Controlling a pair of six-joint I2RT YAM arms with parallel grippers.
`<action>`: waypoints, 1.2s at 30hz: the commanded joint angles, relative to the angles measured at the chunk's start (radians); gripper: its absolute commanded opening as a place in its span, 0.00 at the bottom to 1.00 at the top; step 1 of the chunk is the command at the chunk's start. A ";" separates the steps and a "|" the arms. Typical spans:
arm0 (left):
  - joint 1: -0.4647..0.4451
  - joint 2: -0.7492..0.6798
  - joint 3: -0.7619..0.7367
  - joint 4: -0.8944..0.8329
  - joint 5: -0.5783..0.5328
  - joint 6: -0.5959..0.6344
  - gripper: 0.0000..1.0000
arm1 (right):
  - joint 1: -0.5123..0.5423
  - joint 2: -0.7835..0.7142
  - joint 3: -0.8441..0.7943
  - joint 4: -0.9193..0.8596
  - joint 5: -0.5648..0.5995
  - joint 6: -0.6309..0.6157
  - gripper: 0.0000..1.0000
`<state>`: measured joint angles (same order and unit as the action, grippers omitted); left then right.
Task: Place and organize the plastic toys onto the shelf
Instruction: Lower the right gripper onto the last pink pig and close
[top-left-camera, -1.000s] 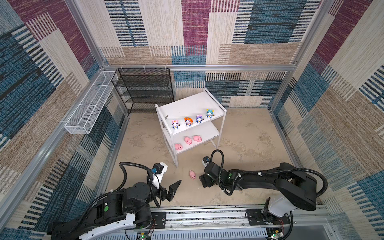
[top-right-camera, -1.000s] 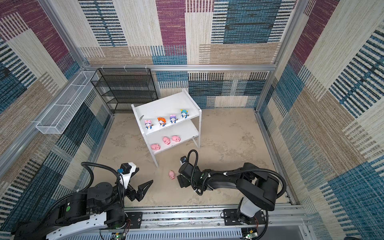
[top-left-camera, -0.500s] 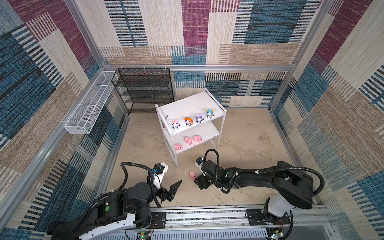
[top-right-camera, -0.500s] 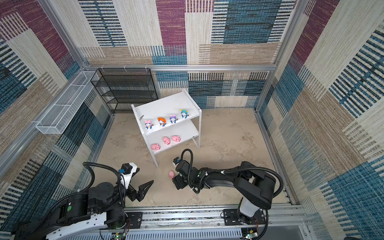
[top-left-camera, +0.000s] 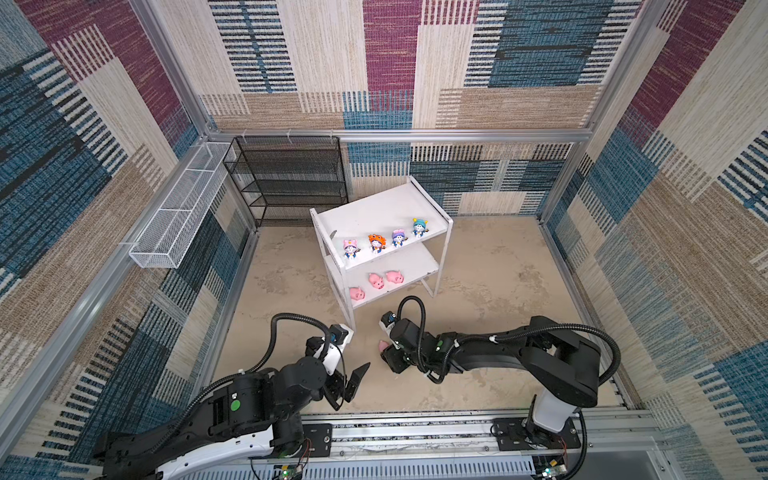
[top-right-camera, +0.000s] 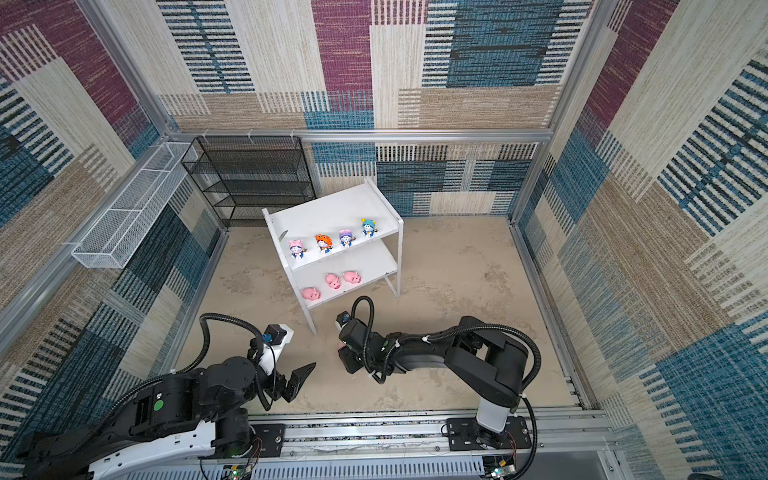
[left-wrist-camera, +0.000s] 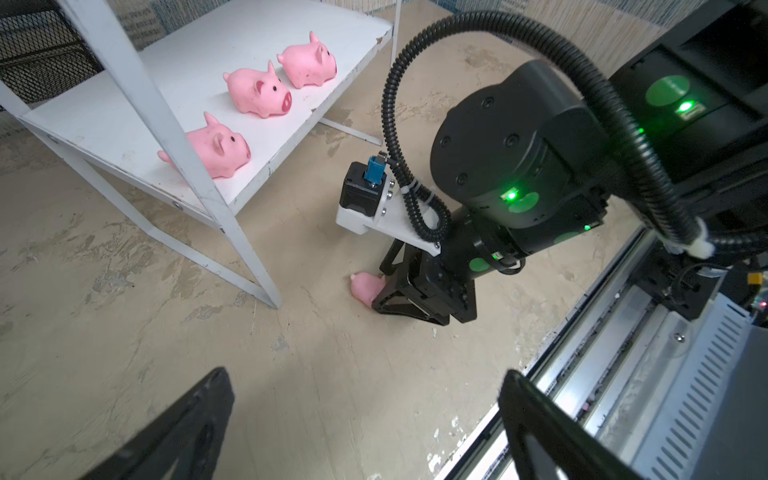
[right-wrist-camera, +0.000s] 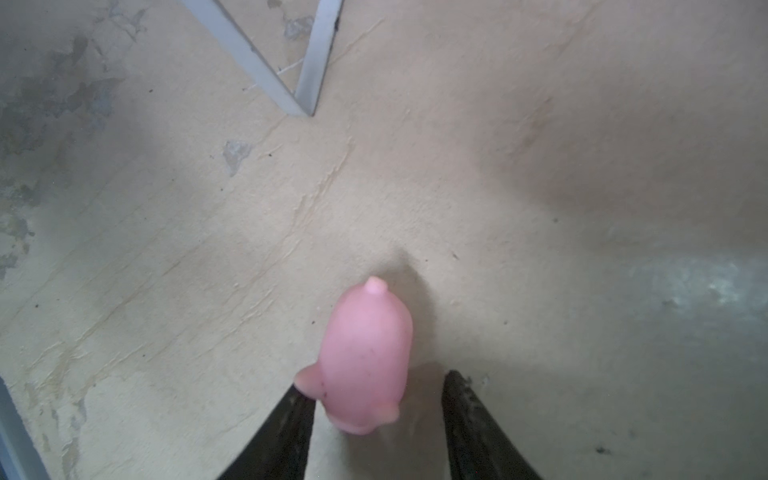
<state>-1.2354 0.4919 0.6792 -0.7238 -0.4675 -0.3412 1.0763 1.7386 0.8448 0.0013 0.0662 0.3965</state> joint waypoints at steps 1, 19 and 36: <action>0.000 0.031 0.016 -0.022 -0.010 -0.012 1.00 | 0.002 -0.010 0.002 0.012 0.031 0.007 0.47; 0.001 0.016 -0.003 -0.001 -0.003 -0.011 1.00 | -0.004 -0.125 -0.065 0.025 0.096 -0.058 0.28; 0.001 -0.026 -0.020 0.009 -0.008 -0.013 1.00 | 0.001 -0.008 0.008 0.088 0.026 -0.051 0.55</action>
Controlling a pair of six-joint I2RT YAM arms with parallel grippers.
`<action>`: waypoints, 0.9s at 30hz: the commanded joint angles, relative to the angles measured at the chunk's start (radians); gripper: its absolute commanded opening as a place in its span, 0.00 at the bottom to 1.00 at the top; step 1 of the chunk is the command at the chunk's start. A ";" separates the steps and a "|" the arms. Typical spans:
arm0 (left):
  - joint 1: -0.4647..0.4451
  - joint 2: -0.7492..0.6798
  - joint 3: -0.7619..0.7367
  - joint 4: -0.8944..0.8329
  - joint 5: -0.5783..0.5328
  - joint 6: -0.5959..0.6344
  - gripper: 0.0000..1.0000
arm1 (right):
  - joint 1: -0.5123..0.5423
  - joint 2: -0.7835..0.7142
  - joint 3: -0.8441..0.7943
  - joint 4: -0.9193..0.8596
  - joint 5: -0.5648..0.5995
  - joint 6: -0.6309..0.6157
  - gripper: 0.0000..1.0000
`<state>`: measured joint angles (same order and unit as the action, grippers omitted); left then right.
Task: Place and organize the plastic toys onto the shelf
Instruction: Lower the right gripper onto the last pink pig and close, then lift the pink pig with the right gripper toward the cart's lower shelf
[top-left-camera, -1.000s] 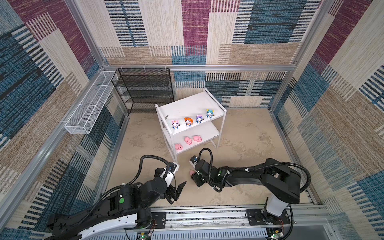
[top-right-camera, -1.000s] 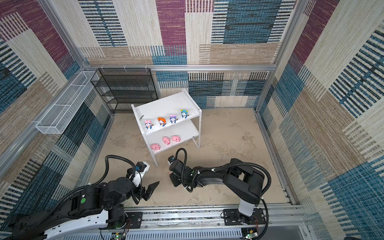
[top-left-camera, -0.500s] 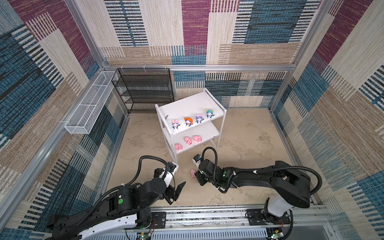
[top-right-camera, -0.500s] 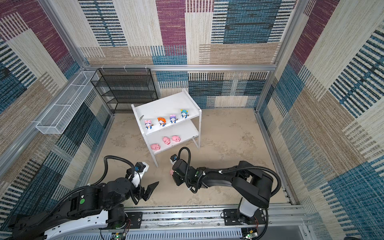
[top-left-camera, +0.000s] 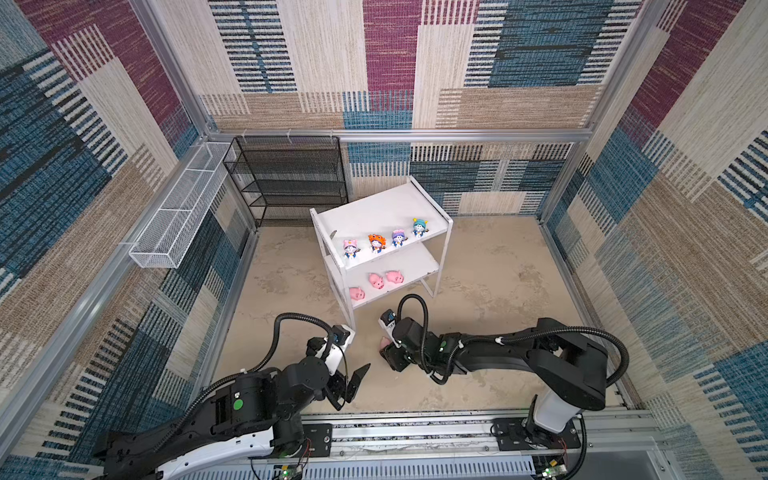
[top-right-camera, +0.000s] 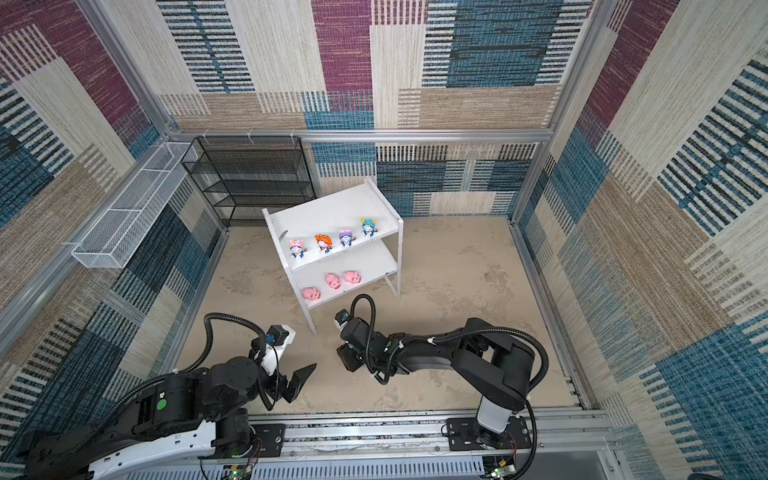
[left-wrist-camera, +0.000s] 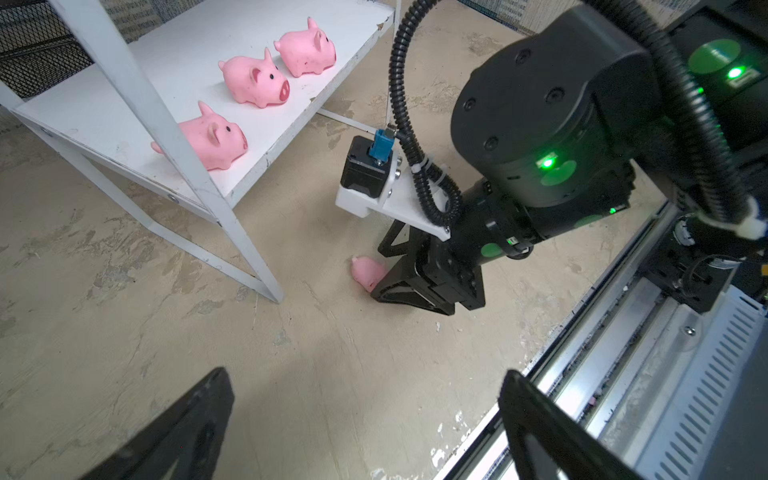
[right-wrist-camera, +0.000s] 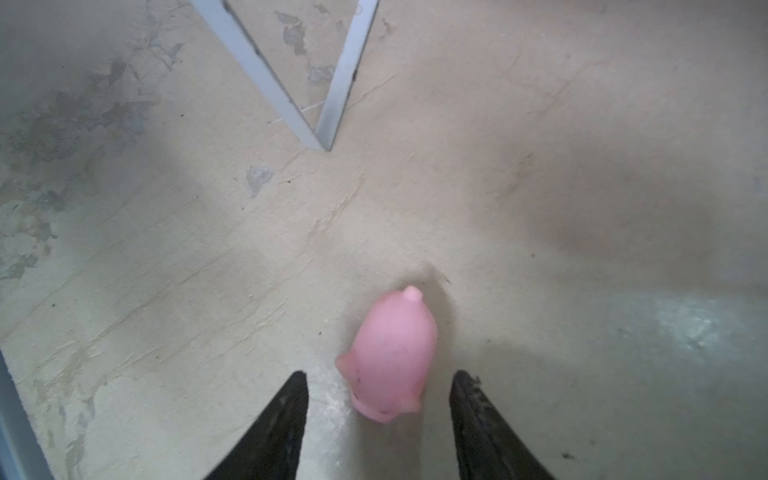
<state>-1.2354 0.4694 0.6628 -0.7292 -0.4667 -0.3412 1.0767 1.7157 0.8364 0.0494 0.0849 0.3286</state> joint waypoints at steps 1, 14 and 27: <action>0.001 -0.006 -0.006 0.017 -0.010 -0.013 1.00 | 0.002 0.023 0.020 0.036 0.019 0.022 0.52; 0.000 0.004 -0.016 0.041 -0.004 -0.008 1.00 | -0.003 -0.082 -0.055 0.005 0.121 0.000 0.26; 0.000 0.023 -0.026 0.092 -0.003 0.025 1.00 | -0.120 -0.438 -0.148 -0.021 0.107 -0.160 0.26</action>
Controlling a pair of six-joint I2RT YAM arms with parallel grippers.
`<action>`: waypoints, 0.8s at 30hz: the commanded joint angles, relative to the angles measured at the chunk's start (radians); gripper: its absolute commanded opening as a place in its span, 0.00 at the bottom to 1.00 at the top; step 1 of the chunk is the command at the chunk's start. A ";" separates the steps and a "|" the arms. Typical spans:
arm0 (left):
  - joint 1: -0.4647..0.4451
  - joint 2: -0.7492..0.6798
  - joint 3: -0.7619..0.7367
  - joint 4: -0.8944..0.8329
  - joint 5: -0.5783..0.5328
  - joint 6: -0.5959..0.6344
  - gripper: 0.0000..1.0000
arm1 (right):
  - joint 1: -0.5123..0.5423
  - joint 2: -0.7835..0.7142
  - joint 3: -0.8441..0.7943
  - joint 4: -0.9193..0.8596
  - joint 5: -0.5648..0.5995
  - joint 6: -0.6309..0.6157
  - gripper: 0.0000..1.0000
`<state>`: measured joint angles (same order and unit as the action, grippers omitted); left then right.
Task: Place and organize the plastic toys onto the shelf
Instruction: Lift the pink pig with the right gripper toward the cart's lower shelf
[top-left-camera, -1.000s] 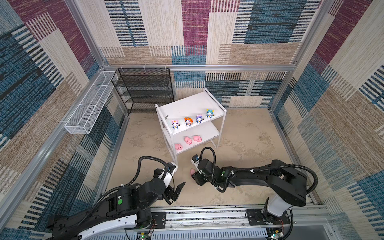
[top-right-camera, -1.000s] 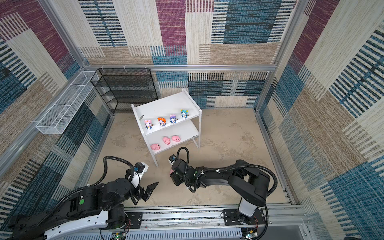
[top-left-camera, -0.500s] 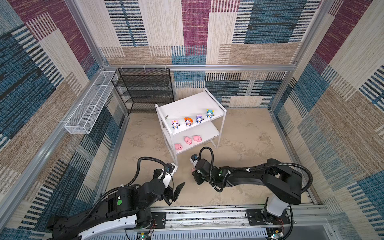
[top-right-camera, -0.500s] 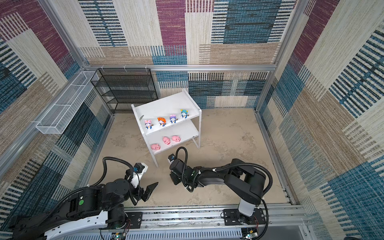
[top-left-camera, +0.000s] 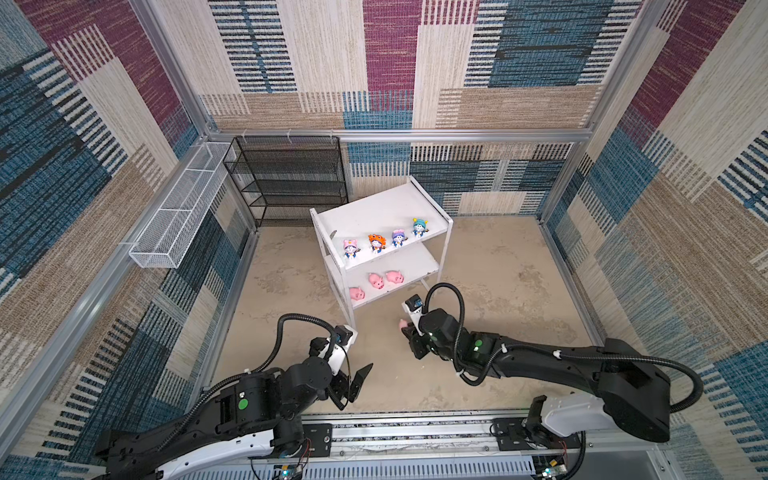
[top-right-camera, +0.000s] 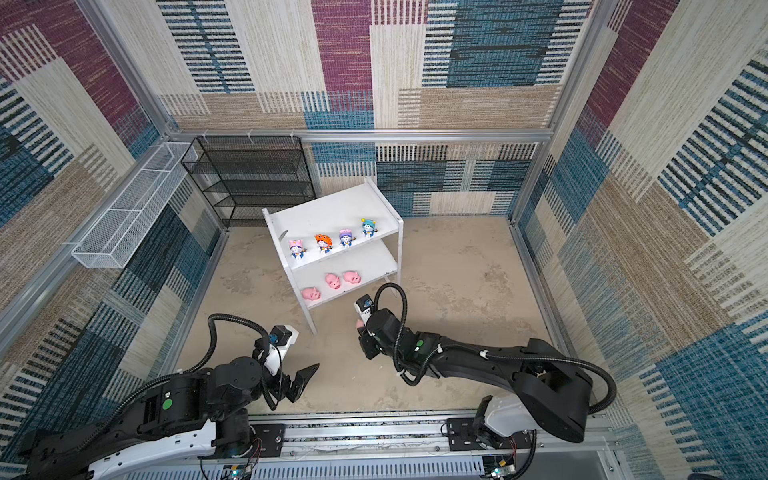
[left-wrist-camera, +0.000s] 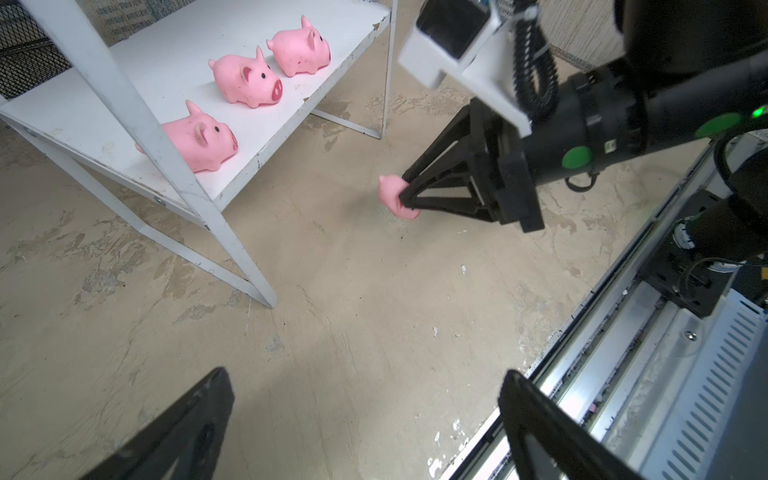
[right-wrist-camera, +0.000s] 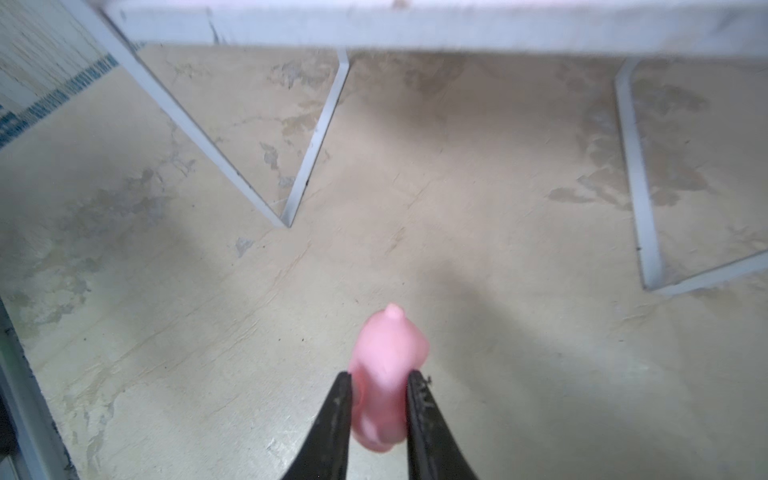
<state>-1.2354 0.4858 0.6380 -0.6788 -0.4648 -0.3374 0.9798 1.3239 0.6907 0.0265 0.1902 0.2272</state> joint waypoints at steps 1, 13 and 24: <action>0.001 0.010 -0.002 0.047 -0.003 0.026 1.00 | -0.041 -0.070 0.002 -0.007 -0.004 -0.072 0.26; 0.001 0.020 -0.011 0.081 0.005 0.039 1.00 | -0.227 -0.131 0.148 -0.061 -0.061 -0.244 0.25; 0.000 0.030 -0.006 0.087 -0.003 0.048 1.00 | -0.289 -0.026 0.187 0.076 -0.098 -0.275 0.26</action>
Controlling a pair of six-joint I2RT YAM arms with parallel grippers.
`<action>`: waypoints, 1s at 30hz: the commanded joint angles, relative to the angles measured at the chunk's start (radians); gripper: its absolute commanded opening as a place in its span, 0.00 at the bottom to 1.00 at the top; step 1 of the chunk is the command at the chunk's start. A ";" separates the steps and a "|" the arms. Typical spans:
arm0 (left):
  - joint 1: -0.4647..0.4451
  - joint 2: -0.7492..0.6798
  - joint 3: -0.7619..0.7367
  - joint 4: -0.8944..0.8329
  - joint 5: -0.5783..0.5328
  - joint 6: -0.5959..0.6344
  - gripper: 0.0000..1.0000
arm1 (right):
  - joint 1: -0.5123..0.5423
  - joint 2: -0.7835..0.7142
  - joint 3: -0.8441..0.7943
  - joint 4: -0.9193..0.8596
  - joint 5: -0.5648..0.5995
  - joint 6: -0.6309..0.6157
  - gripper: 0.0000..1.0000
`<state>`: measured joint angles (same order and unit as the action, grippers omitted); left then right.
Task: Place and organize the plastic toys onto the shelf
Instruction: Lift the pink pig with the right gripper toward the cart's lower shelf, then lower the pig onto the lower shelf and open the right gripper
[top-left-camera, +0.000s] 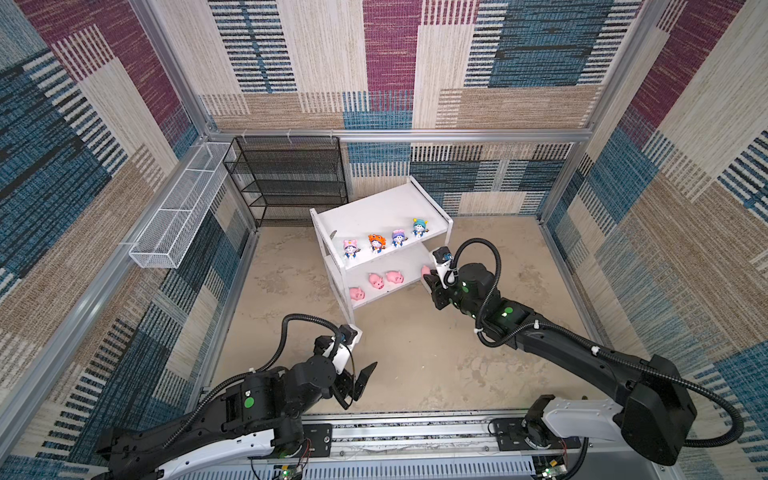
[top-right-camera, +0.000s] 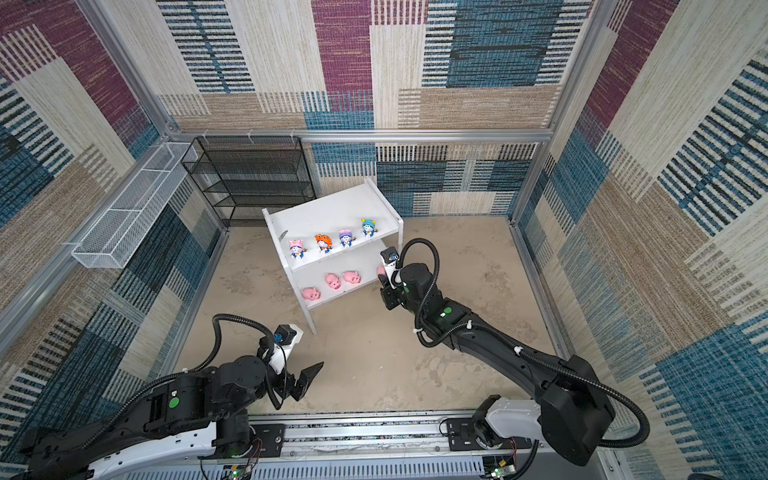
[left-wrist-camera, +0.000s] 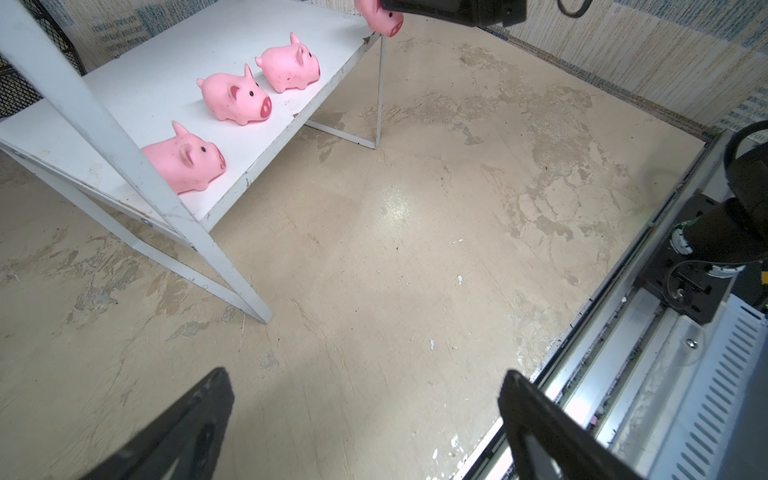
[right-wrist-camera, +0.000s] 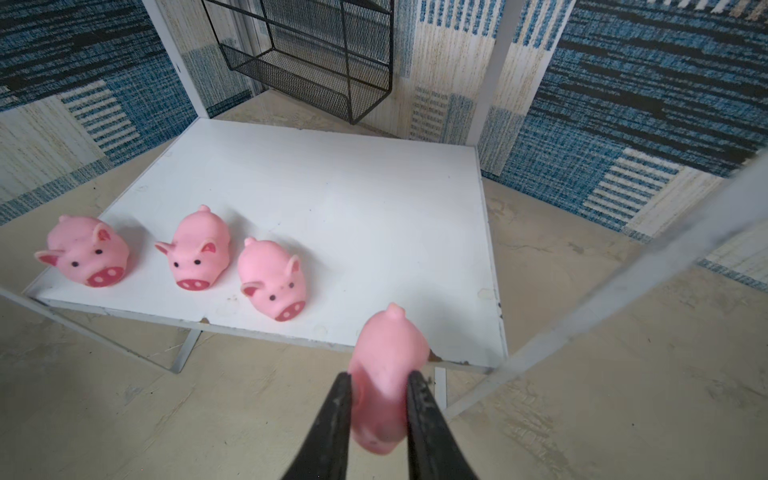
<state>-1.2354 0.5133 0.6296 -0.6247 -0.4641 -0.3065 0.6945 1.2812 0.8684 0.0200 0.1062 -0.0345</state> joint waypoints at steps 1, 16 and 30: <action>0.001 0.003 0.002 0.032 -0.004 0.018 1.00 | -0.004 0.023 0.010 0.094 -0.015 -0.014 0.26; 0.001 -0.010 -0.008 0.038 0.004 0.014 1.00 | -0.009 0.115 0.044 0.159 -0.024 -0.014 0.26; 0.001 -0.036 -0.020 0.034 -0.001 0.009 1.00 | -0.008 0.161 0.052 0.189 -0.029 -0.006 0.26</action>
<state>-1.2354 0.4774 0.6147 -0.6170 -0.4641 -0.3000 0.6853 1.4364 0.9123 0.1677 0.0841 -0.0429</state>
